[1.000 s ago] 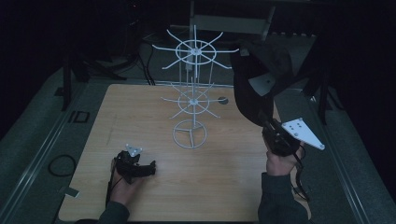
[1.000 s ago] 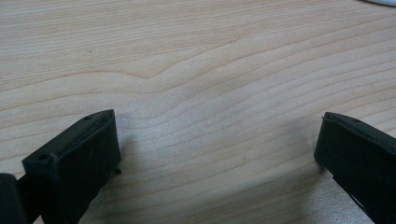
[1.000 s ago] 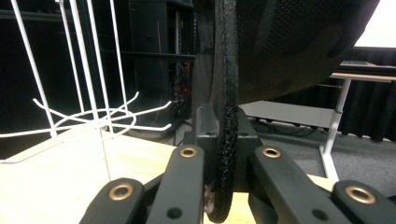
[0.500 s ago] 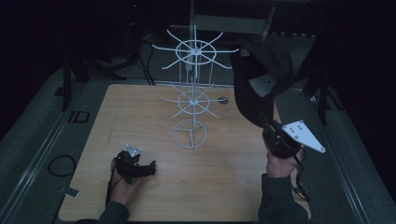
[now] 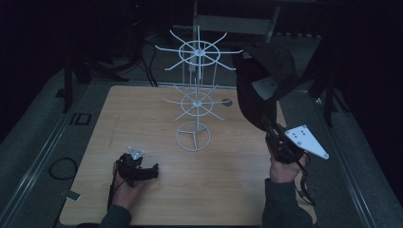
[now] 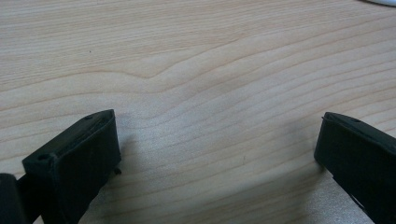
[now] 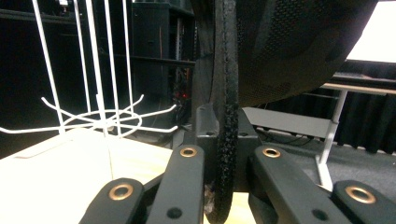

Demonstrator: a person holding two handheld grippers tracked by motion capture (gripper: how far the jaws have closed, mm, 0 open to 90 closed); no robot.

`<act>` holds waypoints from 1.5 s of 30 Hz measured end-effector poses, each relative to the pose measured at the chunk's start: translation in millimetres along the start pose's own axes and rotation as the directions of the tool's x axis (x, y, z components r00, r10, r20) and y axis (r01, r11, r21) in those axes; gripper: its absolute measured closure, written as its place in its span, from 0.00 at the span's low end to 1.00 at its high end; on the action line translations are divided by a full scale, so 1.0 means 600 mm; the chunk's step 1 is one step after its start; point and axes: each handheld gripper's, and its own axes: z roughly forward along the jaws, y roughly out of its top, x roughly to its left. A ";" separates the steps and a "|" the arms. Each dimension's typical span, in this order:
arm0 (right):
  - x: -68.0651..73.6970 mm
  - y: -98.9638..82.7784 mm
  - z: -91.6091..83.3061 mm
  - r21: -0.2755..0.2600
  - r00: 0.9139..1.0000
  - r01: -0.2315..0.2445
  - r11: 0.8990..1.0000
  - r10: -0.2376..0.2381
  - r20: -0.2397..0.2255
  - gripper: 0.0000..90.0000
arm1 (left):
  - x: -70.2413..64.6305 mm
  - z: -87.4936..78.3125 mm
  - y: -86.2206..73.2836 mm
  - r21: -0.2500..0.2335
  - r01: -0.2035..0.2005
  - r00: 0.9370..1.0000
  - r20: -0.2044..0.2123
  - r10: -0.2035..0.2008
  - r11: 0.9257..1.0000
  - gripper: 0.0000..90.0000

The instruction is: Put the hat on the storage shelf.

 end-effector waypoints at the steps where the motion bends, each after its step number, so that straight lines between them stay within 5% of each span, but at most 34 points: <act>1: 0.001 0.001 0.000 -0.001 1.000 0.005 1.000 -0.005 0.003 0.96 | 0.000 0.000 0.000 0.000 0.000 1.000 0.000 0.000 1.000 0.00; 17: 0.032 -0.017 0.008 0.026 0.989 0.149 0.988 -0.149 0.008 0.96 | 0.000 0.000 0.000 -0.001 0.002 1.000 0.000 -0.002 1.000 0.00; 21: 0.045 -0.027 0.014 0.050 0.974 0.228 0.972 -0.228 0.001 0.95 | 0.000 0.000 0.000 -0.001 0.002 1.000 0.000 -0.002 1.000 0.00; 27: 0.055 -0.042 0.022 0.079 0.963 0.271 0.959 -0.270 -0.031 0.91 | 0.000 0.000 0.000 -0.002 0.002 1.000 0.000 -0.002 1.000 0.00; 31: 0.055 -0.041 0.023 0.074 0.960 0.276 0.958 -0.271 -0.073 0.71 | 0.000 0.000 0.000 -0.001 0.001 1.000 0.000 -0.001 1.000 0.00; 40: 0.053 -0.036 0.028 0.101 0.972 0.219 0.970 -0.208 -0.109 0.33 | -0.001 0.000 0.000 -0.003 0.002 1.000 0.002 -0.002 1.000 0.00; 45: 0.053 -0.032 0.031 0.119 0.972 0.194 0.974 -0.175 -0.158 0.21 | -0.001 0.000 0.000 -0.003 0.002 1.000 0.002 -0.002 1.000 0.00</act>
